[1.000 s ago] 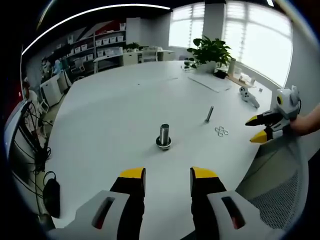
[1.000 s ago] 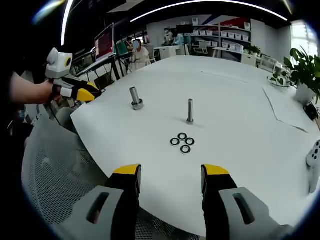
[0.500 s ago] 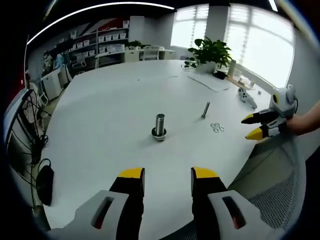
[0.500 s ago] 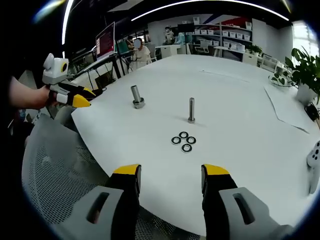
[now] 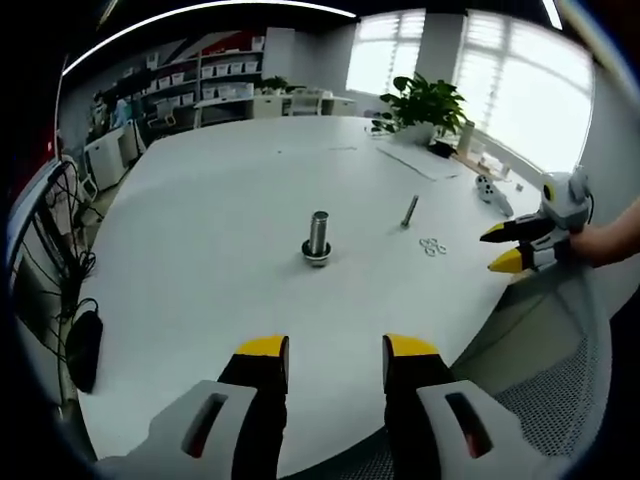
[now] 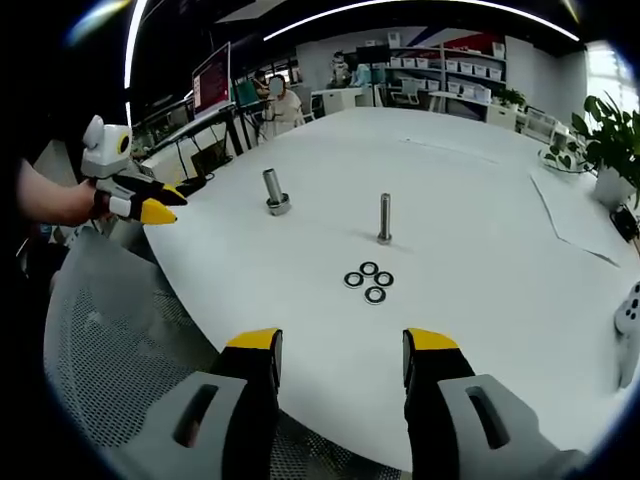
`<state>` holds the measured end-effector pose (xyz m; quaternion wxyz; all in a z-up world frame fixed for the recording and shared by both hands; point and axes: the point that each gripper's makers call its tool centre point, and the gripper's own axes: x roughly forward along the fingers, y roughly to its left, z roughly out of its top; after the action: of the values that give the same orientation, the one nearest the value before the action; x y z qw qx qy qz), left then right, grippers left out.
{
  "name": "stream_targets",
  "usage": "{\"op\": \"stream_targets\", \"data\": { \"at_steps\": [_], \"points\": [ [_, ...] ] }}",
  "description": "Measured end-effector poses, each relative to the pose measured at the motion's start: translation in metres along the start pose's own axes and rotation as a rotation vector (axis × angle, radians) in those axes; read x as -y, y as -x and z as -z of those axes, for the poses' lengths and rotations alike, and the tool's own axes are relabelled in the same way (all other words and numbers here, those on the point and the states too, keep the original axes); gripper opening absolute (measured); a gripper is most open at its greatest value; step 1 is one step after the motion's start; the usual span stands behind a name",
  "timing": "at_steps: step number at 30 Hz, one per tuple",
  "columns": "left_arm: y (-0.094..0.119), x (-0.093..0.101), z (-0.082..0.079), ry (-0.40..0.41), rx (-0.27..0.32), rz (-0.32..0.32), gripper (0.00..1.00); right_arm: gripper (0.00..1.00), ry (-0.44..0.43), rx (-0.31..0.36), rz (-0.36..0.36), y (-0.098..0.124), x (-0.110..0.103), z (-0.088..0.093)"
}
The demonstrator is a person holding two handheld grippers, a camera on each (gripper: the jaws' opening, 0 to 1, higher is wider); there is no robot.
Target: Place the washer onto the threaded stud by aligning its center hole with the stud, sliding it down to the base, and recovering from edge contact or off-axis alignment until the washer reaches the visible bottom stop.
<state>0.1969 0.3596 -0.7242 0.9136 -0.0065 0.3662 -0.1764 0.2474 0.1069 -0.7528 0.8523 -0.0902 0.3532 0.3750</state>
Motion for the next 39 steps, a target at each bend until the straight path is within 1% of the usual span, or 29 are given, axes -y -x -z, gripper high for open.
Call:
{"op": "stream_targets", "data": {
  "at_steps": [7, 17, 30, 35, 39],
  "points": [
    [0.0, 0.001, 0.004, 0.015, 0.004, -0.002, 0.36, 0.51, -0.002, 0.003, -0.001, 0.0, 0.0, 0.0],
    [-0.002, 0.0, 0.016, 0.034, -0.004, -0.004, 0.35, 0.51, 0.0, -0.004, -0.002, 0.0, 0.0, 0.001],
    [-0.005, -0.004, 0.005, 0.025, 0.017, -0.01, 0.34, 0.51, 0.0, -0.005, -0.004, -0.001, -0.001, 0.001],
    [-0.006, -0.001, 0.0, 0.021, 0.031, -0.006, 0.34, 0.51, 0.0, -0.007, -0.003, 0.0, -0.001, 0.001],
    [-0.008, 0.0, 0.0, 0.002, 0.032, -0.003, 0.34, 0.51, -0.003, -0.005, -0.002, -0.001, -0.001, 0.001]
  ]
}}
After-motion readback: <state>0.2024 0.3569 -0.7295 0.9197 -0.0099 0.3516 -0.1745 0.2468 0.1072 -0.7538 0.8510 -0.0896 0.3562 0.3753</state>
